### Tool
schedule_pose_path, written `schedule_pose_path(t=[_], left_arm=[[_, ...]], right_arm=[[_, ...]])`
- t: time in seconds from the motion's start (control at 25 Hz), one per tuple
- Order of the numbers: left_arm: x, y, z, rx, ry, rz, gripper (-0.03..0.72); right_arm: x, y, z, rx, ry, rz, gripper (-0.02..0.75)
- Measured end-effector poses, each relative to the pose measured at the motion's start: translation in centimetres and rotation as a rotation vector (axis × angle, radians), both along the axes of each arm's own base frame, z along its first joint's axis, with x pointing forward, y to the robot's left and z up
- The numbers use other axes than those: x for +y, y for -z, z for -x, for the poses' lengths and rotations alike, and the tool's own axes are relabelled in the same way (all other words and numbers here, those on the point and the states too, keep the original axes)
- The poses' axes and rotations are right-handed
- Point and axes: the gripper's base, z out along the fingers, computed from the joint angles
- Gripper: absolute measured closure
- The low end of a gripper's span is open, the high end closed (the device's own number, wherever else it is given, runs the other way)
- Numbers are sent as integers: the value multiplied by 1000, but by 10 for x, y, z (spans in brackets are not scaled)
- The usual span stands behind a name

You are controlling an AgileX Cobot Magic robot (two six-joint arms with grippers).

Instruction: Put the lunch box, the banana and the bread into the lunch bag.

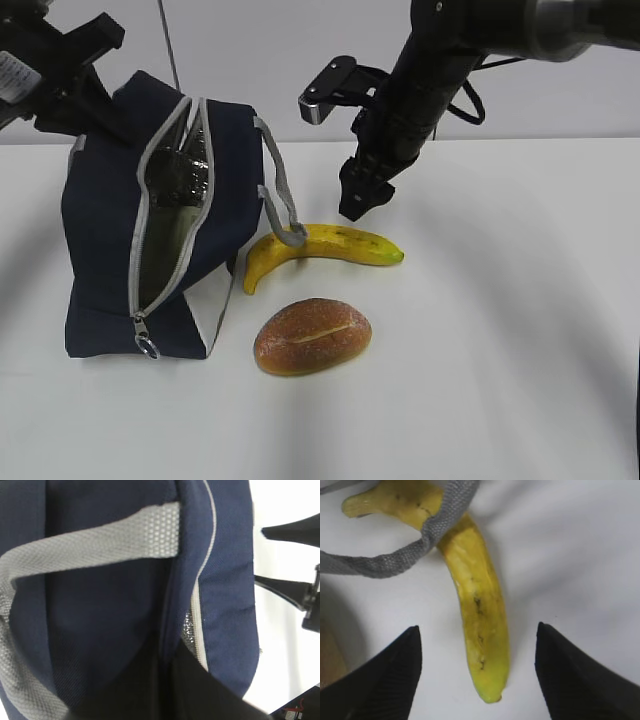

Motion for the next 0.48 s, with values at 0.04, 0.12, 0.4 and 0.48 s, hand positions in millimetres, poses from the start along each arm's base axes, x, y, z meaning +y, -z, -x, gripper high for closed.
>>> schedule_pose_path(t=[0.04, 0.12, 0.4, 0.48], left_arm=[[0, 0, 0, 0, 0, 0, 691], [0, 0, 0, 0, 0, 0, 691], [0, 0, 0, 0, 0, 0, 691], [0, 0, 0, 0, 0, 0, 691]], right_arm=[[2, 5, -1, 8, -21, -9, 215], [5, 14, -3, 10, -52, -23, 215], [10, 38, -13, -22, -83, -35, 215], [10, 48, -16, -26, -82, -33, 215]])
